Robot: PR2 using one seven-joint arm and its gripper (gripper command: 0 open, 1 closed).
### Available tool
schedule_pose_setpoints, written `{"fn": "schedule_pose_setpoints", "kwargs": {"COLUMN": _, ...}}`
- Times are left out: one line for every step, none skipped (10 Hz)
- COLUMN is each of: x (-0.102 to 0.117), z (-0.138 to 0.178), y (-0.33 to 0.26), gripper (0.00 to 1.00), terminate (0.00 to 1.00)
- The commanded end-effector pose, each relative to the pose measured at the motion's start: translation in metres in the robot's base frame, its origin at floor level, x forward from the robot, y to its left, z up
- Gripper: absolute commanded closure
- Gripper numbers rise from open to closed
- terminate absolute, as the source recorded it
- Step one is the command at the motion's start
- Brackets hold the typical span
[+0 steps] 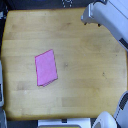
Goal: Folding a cloth
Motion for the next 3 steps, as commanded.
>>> {"fn": "schedule_pose_setpoints", "kwargs": {"x": -0.017, "z": -0.002, "y": -0.085, "gripper": 0.00, "terminate": 0.00}}
{"fn": "schedule_pose_setpoints", "kwargs": {"x": -0.017, "z": -0.002, "y": -0.091, "gripper": 0.00, "terminate": 0.00}}
{"fn": "schedule_pose_setpoints", "kwargs": {"x": -0.014, "z": 0.002, "y": -0.103, "gripper": 0.00, "terminate": 1.00}}
